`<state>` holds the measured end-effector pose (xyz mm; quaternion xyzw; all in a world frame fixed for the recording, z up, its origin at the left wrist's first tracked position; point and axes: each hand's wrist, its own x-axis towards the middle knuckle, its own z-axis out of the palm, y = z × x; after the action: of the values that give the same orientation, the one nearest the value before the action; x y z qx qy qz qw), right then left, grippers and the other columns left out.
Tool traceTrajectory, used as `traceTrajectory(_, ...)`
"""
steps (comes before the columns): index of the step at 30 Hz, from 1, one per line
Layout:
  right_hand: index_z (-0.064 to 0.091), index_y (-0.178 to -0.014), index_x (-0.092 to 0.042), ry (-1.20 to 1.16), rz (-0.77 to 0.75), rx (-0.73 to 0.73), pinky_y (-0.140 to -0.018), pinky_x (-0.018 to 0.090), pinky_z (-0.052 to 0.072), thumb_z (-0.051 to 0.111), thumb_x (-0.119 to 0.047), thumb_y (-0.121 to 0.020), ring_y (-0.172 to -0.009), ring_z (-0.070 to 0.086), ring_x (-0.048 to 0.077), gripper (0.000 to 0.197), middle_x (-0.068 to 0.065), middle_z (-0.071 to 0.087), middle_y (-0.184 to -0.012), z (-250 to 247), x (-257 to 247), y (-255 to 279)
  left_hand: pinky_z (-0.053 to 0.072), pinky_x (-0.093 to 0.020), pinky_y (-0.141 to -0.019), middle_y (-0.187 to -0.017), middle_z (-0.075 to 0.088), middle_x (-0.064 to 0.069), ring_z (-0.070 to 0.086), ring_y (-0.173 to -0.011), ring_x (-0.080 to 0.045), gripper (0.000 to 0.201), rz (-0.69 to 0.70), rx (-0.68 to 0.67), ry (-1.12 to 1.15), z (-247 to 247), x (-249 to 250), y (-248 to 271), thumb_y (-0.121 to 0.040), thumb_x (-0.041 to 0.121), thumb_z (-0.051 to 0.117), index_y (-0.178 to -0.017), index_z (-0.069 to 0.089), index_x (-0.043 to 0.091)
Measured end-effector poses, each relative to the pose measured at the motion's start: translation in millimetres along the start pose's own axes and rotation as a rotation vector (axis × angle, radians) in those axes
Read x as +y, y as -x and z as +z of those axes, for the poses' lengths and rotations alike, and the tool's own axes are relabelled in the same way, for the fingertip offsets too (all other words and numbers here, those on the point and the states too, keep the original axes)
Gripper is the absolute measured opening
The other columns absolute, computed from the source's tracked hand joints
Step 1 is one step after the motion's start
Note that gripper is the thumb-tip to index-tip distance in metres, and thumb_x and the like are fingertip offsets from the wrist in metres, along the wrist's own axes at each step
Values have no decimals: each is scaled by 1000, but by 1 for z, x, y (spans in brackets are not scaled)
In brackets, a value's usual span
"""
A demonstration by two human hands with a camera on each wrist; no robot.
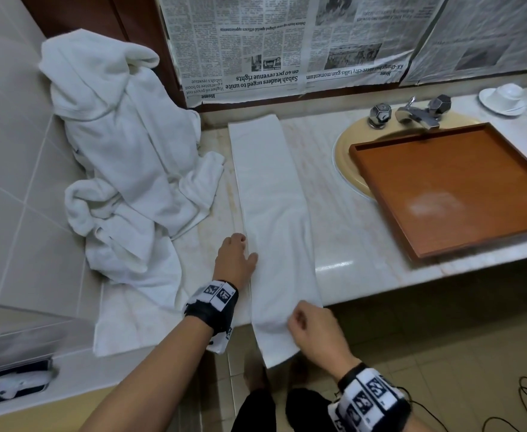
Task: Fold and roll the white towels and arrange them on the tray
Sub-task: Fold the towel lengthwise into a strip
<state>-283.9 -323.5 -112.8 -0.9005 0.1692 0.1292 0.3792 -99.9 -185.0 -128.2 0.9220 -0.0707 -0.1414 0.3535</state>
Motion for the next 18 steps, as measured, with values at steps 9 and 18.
traceTrajectory(9, 64, -111, -27, -244, 101, -97, -68, 14, 47, 69, -33, -91, -82, 62, 4, 22, -11, 65, -103, -16, 82, -5, 47, -38, -91, -123, 53, -3, 51, -109, -24, 34, 257, -30, -201, 31, -7, 54, -94, 32, 60, -124, 61, 16)
traceTrajectory(18, 72, -88, -20, -168, 183, -89, -70, 19, 49, 67, -30, -90, -80, 62, 8, 11, -2, 67, -87, -9, 106, -10, 42, -35, -88, -126, 52, -1, 49, -109, -24, 39, 360, -108, -226, 61, 11, 67, -93, 38, 61, -131, 61, 28)
